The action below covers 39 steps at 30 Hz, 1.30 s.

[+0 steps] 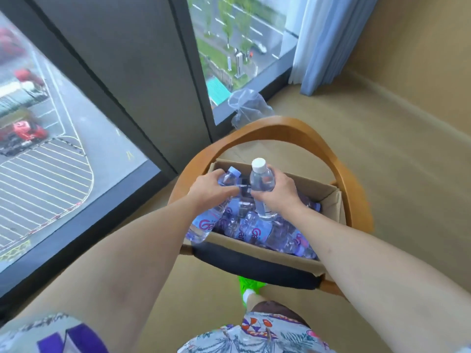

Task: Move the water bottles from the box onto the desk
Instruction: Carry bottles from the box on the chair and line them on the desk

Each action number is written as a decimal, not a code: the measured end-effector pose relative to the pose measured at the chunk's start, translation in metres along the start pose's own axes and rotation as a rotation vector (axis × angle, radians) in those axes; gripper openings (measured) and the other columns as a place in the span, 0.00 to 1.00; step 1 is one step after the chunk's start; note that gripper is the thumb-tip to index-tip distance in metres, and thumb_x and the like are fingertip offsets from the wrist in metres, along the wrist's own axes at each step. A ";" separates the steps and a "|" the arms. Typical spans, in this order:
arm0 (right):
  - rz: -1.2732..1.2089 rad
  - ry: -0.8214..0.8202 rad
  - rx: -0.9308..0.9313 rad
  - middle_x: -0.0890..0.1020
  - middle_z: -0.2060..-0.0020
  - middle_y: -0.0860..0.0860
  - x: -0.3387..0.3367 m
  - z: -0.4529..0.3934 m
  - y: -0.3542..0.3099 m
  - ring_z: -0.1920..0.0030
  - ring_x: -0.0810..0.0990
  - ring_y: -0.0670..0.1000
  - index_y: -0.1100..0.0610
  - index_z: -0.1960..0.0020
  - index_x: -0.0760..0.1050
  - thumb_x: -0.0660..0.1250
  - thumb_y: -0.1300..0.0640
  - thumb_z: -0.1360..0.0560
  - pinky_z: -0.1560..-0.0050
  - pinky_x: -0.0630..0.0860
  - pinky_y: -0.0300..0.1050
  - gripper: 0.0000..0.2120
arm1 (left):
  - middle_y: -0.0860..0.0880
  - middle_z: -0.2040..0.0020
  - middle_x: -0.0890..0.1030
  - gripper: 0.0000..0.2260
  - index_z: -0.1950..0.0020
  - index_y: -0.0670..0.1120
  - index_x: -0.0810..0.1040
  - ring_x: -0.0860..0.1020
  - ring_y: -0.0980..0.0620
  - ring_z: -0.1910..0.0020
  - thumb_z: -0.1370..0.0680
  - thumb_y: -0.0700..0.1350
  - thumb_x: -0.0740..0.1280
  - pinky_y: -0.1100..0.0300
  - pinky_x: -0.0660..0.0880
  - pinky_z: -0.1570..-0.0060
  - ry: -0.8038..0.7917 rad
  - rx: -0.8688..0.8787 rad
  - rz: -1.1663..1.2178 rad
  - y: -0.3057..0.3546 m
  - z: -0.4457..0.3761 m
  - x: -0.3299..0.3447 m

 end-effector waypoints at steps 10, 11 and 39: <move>-0.290 -0.172 -0.254 0.85 0.55 0.46 0.074 0.103 -0.163 0.55 0.84 0.48 0.49 0.44 0.76 0.80 0.48 0.31 0.51 0.78 0.43 0.20 | 0.49 0.58 0.84 0.20 0.55 0.50 0.81 0.83 0.51 0.59 0.38 0.63 0.71 0.58 0.77 0.63 0.463 -0.137 0.226 -0.071 0.184 -0.120; -0.292 -0.197 -0.281 0.85 0.58 0.47 0.086 0.115 -0.177 0.57 0.83 0.49 0.49 0.45 0.76 0.80 0.48 0.31 0.54 0.78 0.42 0.19 | 0.47 0.58 0.84 0.20 0.55 0.49 0.81 0.83 0.48 0.57 0.38 0.62 0.71 0.55 0.79 0.59 0.500 -0.153 0.235 -0.083 0.205 -0.131; 0.096 -1.564 -1.033 0.84 0.59 0.43 0.404 0.553 -0.307 0.57 0.84 0.46 0.46 0.50 0.73 0.73 0.32 0.40 0.54 0.80 0.48 0.26 | 0.51 0.55 0.85 0.14 0.57 0.51 0.80 0.82 0.49 0.53 0.33 0.58 0.76 0.56 0.74 0.57 1.599 -1.370 0.623 -0.254 0.733 -0.032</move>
Point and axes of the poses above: each hand's wrist, its own z-axis away from the middle knuckle, its own x-axis out of the palm, y = z × x, the point moved 2 cm from there along -z, towards the middle knuckle
